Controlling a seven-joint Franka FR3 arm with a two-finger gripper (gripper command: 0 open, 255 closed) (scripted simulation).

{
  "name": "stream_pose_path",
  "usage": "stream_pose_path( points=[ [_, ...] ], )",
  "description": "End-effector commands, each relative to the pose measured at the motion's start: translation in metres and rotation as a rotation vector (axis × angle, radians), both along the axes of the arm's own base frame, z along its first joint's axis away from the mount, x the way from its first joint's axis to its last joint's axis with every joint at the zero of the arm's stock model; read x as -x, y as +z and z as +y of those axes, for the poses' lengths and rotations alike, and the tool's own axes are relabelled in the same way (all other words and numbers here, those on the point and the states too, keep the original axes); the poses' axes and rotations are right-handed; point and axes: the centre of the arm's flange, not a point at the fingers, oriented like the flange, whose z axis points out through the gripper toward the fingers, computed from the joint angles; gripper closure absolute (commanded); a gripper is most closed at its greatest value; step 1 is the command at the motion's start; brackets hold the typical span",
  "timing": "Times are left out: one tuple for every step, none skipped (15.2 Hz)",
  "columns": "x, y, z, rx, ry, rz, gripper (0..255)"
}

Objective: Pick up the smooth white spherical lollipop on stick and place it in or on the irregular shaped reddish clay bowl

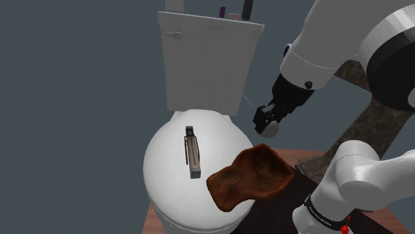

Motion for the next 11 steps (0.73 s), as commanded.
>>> stream_pose_path(
  points=[
    [0.0, -0.011, 0.0, 0.0, 0.0, 0.0, 255],
    [0.0, -0.016, 0.0, 0.0, 0.0, 0.0, 255],
    [0.0, -0.021, 0.0, 0.0, 0.0, 0.0, 255],
    [0.0, -0.024, 0.0, 0.0, 0.0, 0.0, 255],
    [0.0, -0.024, 0.0, 0.0, 0.0, 0.0, 255],
    [0.0, -0.024, 0.0, 0.0, 0.0, 0.0, 255],
    [0.0, -0.024, 0.0, 0.0, 0.0, 0.0, 255],
    [0.0, -0.024, 0.0, 0.0, 0.0, 0.0, 255],
    [0.0, -0.024, 0.0, 0.0, 0.0, 0.0, 255],
    [0.0, -0.024, 0.0, 0.0, 0.0, 0.0, 255],
    [0.0, -0.024, 0.0, 0.0, 0.0, 0.0, 255]
  ],
)
